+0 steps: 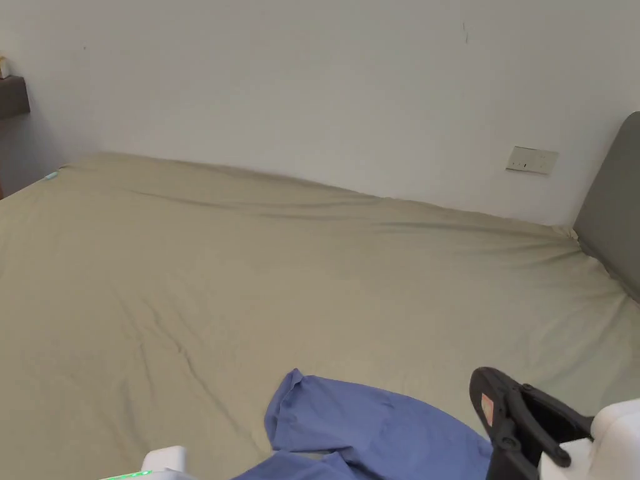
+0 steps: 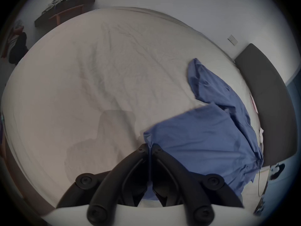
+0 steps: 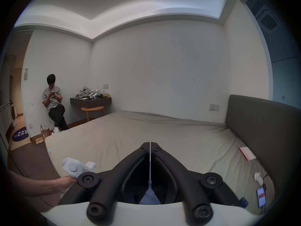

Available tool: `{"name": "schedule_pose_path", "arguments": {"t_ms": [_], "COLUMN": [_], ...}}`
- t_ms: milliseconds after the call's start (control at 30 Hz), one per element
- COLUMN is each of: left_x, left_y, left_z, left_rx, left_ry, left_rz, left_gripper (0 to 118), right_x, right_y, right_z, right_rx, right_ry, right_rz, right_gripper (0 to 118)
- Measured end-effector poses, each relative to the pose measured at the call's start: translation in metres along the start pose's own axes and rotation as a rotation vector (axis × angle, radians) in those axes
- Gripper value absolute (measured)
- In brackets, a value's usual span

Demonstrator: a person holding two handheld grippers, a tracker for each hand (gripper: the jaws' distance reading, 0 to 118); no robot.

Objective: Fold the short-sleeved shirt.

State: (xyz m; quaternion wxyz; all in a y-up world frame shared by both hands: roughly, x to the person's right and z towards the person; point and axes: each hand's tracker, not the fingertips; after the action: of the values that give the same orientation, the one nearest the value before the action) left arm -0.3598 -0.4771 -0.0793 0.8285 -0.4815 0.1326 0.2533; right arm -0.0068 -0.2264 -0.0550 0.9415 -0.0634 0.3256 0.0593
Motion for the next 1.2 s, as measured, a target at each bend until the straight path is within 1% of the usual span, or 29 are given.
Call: {"name": "schedule_pose_path", "arguments": {"t_ms": [33, 100, 167, 200, 233, 267, 300, 333, 367, 433, 500, 567, 600, 633, 667, 733, 800, 833, 867, 900, 933, 967, 1000, 1033, 1067, 1100, 1133, 1167, 1200], "left_x": [0.007, 0.017, 0.022, 0.024, 0.022, 0.023, 0.024, 0.025, 0.025, 0.027, 0.026, 0.023, 0.022, 0.021, 0.020, 0.017, 0.013, 0.011, 0.011, 0.010, 0.008, 0.007, 0.006, 0.005, 0.005, 0.005, 0.006, 0.005, 0.003], "left_y": [-0.003, -0.005, -0.004, -0.004, -0.004, -0.004, -0.005, -0.005, -0.008, -0.010, -0.012, -0.010, -0.009, -0.009, -0.009, -0.009, -0.008, -0.008, -0.008, -0.008, -0.009, -0.009, -0.008, -0.007, -0.006, -0.006, -0.005, -0.003, -0.001], "left_z": [0.005, 0.017, 0.030, 0.039, 0.045, 0.053, 0.061, 0.068, 0.072, 0.080, 0.083, 0.083, 0.083, 0.082, 0.082, 0.079, 0.074, 0.071, 0.068, 0.065, 0.063, 0.061, 0.060, 0.061, 0.062, 0.067, 0.072, 0.078, 0.084], "left_rx": [0.023, 0.064, 0.092, 0.111, 0.135, 0.156, 0.175, 0.187, 0.199, 0.212, 0.223, 0.229, 0.230, 0.232, 0.244, 0.254, 0.250, 0.244, 0.238, 0.234, 0.228, 0.228, 0.225, 0.224, 0.225, 0.234, 0.252, 0.318, 0.370], "left_ry": [0.000, 0.020, -0.062, -0.077, -0.089, -0.098, -0.106, -0.115, -0.112, -0.113, -0.116, -0.127, -0.135, -0.140, -0.133, -0.113, -0.113, -0.115, -0.110, -0.103, -0.093, -0.080, -0.079, -0.082, -0.089, -0.104, -0.111, -0.098, -0.084], "left_rz": [-0.045, -0.096, -0.051, -0.039, -0.038, -0.038, -0.035, -0.043, -0.051, -0.073, -0.076, -0.062, -0.053, -0.050, -0.039, -0.024, -0.004, -0.002, 0.001, -0.003, -0.013, -0.014, -0.010, -0.003, 0.005, 0.010, 0.008, 0.008, 0.013], "left_gripper": [1, 1, 1, 1, 1, 1, 1, 1, 1, 1, 1, 1, 1, 1, 1, 1, 1, 1, 1, 1, 1, 1, 1, 1, 1, 1, 1, 1, 1], "right_x": [0.012, 0.040, 0.067, 0.079, 0.088, 0.093, 0.102, 0.108, 0.113, 0.118, 0.121, 0.122, 0.123, 0.123, 0.122, 0.120, 0.114, 0.103, 0.101, 0.098, 0.094, 0.094, 0.096, 0.097, 0.097, 0.126, 0.134, 0.144, 0.151], "right_y": [0.003, 0.009, 0.005, 0.003, 0.004, -0.003, -0.012, -0.022, -0.034, -0.058, -0.088, -0.119, -0.132, -0.133, -0.142, -0.178, -0.204, -0.209, -0.213, -0.208, -0.208, -0.193, -0.196, -0.196, -0.196, -0.208, -0.204, -0.191, -0.177], "right_z": [-0.007, -0.030, -0.057, -0.071, -0.083, -0.103, -0.121, -0.141, -0.165, -0.211, -0.263, -0.312, -0.333, -0.332, -0.347, -0.391, -0.404, -0.399, -0.395, -0.392, -0.389, -0.398, -0.399, -0.398, -0.398, -0.395, -0.393, -0.389, -0.386], "right_rx": [-0.016, -0.109, -0.167, -0.203, -0.243, -0.289, -0.324, -0.345, -0.389, -0.522, -0.647, -0.729, -0.762, -0.776, -0.790, -0.883, -0.970, -1.037, -1.025, -0.968, -1.019, -0.989, -0.967, -0.968, -0.973, -0.964, -0.925, -0.876, -0.832], "right_ry": [-0.024, -0.047, -0.090, -0.091, -0.062, -0.039, -0.006, 0.037, 0.087, 0.165, 0.207, 0.201, 0.199, 0.194, 0.196, 0.215, 0.220, 0.210, 0.228, 0.212, 0.219, 0.228, 0.192, 0.199, 0.207, 0.192, 0.178, 0.178, 0.170], "right_rz": [0.014, 0.098, 0.132, 0.140, 0.126, 0.119, 0.128, 0.133, 0.124, 0.136, 0.209, 0.278, 0.292, 0.289, 0.275, 0.277, 0.322, 0.357, 0.306, 0.175, 0.062, 0.019, 0.078, 0.100, 0.098, 0.093, 0.026, -0.065, -0.134], "right_gripper": [2, 10, 12, 18, 31, 52, 64, 72, 73, 73, 73, 73, 73, 73, 73, 73, 73, 69, 62, 53, 33, 4, 4, 4, 4, 4, 4, 4, 4]}}
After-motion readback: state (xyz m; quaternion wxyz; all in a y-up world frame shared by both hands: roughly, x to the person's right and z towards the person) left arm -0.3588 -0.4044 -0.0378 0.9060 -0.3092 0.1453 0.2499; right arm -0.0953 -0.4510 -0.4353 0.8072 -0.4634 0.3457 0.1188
